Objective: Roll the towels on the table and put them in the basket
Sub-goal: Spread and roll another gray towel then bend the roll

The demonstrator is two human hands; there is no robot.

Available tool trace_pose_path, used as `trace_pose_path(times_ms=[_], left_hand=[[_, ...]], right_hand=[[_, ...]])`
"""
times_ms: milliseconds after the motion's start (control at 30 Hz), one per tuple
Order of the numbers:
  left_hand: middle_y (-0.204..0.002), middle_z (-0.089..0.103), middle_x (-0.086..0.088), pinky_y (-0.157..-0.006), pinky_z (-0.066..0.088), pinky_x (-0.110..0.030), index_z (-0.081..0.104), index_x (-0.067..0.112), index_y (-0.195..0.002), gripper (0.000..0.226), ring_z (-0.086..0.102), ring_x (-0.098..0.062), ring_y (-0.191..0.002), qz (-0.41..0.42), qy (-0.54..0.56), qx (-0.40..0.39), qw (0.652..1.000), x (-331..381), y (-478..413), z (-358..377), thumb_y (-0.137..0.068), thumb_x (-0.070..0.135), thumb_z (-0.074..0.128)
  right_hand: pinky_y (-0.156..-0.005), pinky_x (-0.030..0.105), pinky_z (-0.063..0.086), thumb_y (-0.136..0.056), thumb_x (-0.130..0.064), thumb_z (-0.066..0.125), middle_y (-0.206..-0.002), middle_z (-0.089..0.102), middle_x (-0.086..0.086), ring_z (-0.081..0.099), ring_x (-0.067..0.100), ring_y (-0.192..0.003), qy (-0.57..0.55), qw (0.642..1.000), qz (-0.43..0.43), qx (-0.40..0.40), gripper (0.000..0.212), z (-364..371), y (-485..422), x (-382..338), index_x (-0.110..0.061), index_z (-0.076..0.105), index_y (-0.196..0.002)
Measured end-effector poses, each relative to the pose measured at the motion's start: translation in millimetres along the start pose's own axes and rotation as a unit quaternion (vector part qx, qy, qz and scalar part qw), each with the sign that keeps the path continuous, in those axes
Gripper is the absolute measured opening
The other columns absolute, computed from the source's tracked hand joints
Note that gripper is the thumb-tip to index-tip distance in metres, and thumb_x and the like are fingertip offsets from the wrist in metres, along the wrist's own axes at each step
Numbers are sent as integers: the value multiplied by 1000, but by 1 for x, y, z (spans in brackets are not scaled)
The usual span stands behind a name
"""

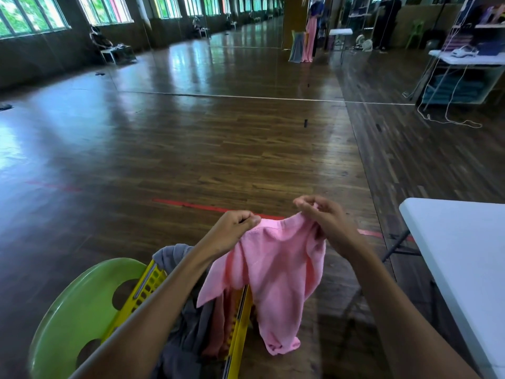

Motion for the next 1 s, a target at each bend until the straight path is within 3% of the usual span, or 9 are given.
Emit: trace_pose_path(times_ms=[133, 200, 300, 467, 567, 633, 767, 900, 1000], left_hand=[[-66, 48, 6, -65, 34, -28, 58, 16, -69, 30, 42, -7, -66, 16, 1, -10, 1000, 12, -8, 13, -97, 23, 55], [-68, 52, 6, -66, 37, -30, 62, 12, -73, 29, 46, -8, -67, 18, -2, -17, 1000, 14, -10, 16, -98, 25, 54], [-61, 50, 15, -63, 36, -23, 60, 20, -68, 31, 45, -2, -63, 25, -14, -21, 999, 16, -10, 17, -98, 25, 53], [-64, 46, 9, -64, 35, -30, 56, 9, -70, 36, 41, -7, -63, 15, -24, -25, 999, 17, -9, 19, -99, 30, 52], [-72, 53, 3, -68, 40, -31, 59, 14, -77, 36, 48, -10, -69, -11, -9, -44, 999, 16, -4, 22, -101, 38, 45], [-75, 54, 0, -68, 41, -32, 58, 8, -79, 42, 50, -12, -70, -19, -10, -53, 998, 11, 0, 22, -100, 43, 45], [-71, 44, -3, -64, 34, -33, 52, 5, -73, 46, 41, -14, -66, -21, -23, -48, 998, -5, 7, 17, -96, 45, 51], [-66, 44, -2, -62, 35, -31, 49, -2, -70, 49, 41, -11, -63, -23, -48, -11, 999, -23, 11, 7, -98, 37, 52], [-66, 46, 7, -62, 36, -23, 50, 11, -68, 39, 42, 0, -61, -16, -84, 26, 996, -23, 9, 11, -100, 33, 48]], right_hand=[[-69, 16, 50, -86, -26, 71, -94, 74, -6, 68, 6, -87, -7, 996, -8, -93, 17, 19, 3, 3, -17, 75, -99], [-59, 13, 48, -87, -21, 70, -86, 74, -4, 67, 3, -75, -16, 994, 3, -110, 18, 22, 5, 3, -9, 74, -100], [-44, 14, 40, -88, -17, 70, -65, 65, -8, 56, 0, -53, -26, 994, 14, -108, 12, 26, 8, 5, -5, 70, -87], [-57, 26, 43, -94, -23, 62, -71, 58, -1, 52, 14, -66, -34, 991, 0, -130, 13, 28, 8, 10, -15, 63, -84], [-41, 22, 40, -98, -23, 55, -59, 56, -3, 51, 14, -48, -16, 994, 9, -105, 16, 29, 7, 10, -12, 58, -88], [-34, 19, 37, -100, -23, 51, -53, 54, -4, 50, 13, -40, -15, 997, 22, -77, 16, 26, 5, 11, -17, 55, -86], [-30, 16, 32, -102, -21, 46, -44, 47, -6, 39, 8, -31, -33, 998, 49, -17, 19, 9, 1, 13, -15, 49, -84], [-30, 16, 28, -102, -18, 46, -48, 47, 0, 39, 8, -32, -39, 998, 45, 20, 23, -13, -3, 17, -14, 50, -80], [-31, 16, 31, -100, -19, 50, -48, 47, 0, 44, 10, -31, -45, 998, 41, 19, 20, -17, -2, 17, -11, 57, -84]])
Point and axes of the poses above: each hand's wrist, its own y-axis away from the middle knuckle, its own z-axis out of the palm, x = y × z, the point moved 1 cm from there along -y, towards the middle knuckle
